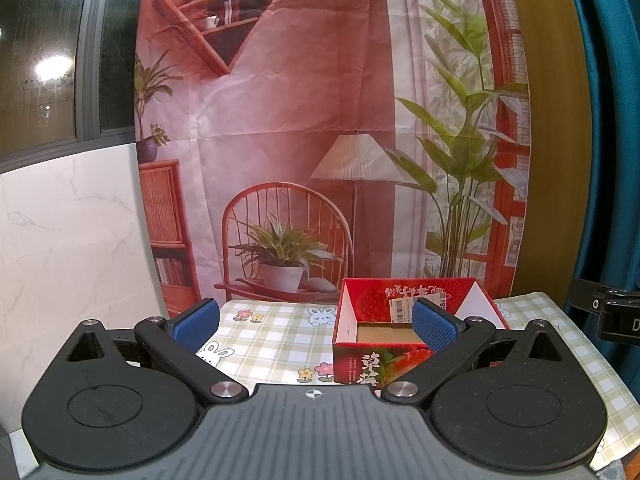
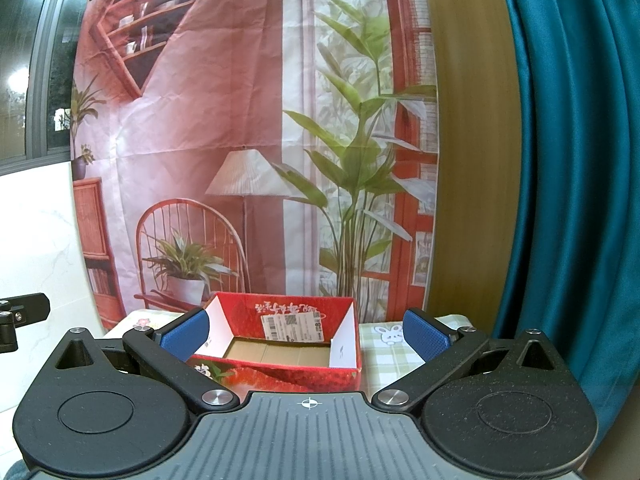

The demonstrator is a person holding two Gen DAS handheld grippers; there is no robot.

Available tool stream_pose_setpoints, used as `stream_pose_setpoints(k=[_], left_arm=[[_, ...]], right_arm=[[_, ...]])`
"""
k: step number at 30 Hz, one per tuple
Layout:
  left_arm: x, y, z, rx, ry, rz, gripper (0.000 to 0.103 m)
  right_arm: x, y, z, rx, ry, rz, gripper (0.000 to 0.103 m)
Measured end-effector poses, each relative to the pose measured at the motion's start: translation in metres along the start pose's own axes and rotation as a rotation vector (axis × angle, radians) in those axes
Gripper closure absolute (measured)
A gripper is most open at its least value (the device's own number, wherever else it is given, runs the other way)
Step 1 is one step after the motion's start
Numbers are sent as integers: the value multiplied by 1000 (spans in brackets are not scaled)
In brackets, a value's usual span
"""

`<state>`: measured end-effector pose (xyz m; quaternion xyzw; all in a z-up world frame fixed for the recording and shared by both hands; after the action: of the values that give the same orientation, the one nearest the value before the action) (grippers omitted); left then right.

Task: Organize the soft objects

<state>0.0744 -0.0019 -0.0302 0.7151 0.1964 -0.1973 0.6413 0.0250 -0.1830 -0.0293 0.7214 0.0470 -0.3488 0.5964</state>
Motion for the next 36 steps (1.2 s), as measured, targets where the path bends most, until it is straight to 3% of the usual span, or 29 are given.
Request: stream_pose_setpoints(k=[13, 18, 22, 29, 36], left_arm=[[5, -6, 4, 0, -21, -30, 0], [16, -12, 4, -10, -38, -83, 0], [44, -34, 11, -8, -69, -199, 0], [102, -80, 11, -51, -152, -440, 0], [151, -122, 0, -151, -222, -612, 0]], right_arm=[[7, -9, 3, 13, -2, 4, 0], [10, -13, 3, 11, 30, 0, 0], [25, -30, 4, 10, 68, -42, 0], [68, -75, 9, 30, 155, -190, 0], [110, -120, 5, -77, 80, -325, 0]])
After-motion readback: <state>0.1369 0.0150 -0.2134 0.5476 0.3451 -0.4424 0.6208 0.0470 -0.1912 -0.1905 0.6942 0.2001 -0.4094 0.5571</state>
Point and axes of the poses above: each gripper's, at about its wrist camera, not at the fingertips, and x roughly the way its jaws point, z to its right, y to its top, the point moved 8 cm from there along x, roughly the way its jaws point, and after that the axes turned 14 degrees about -z, right-handed, at the moved point
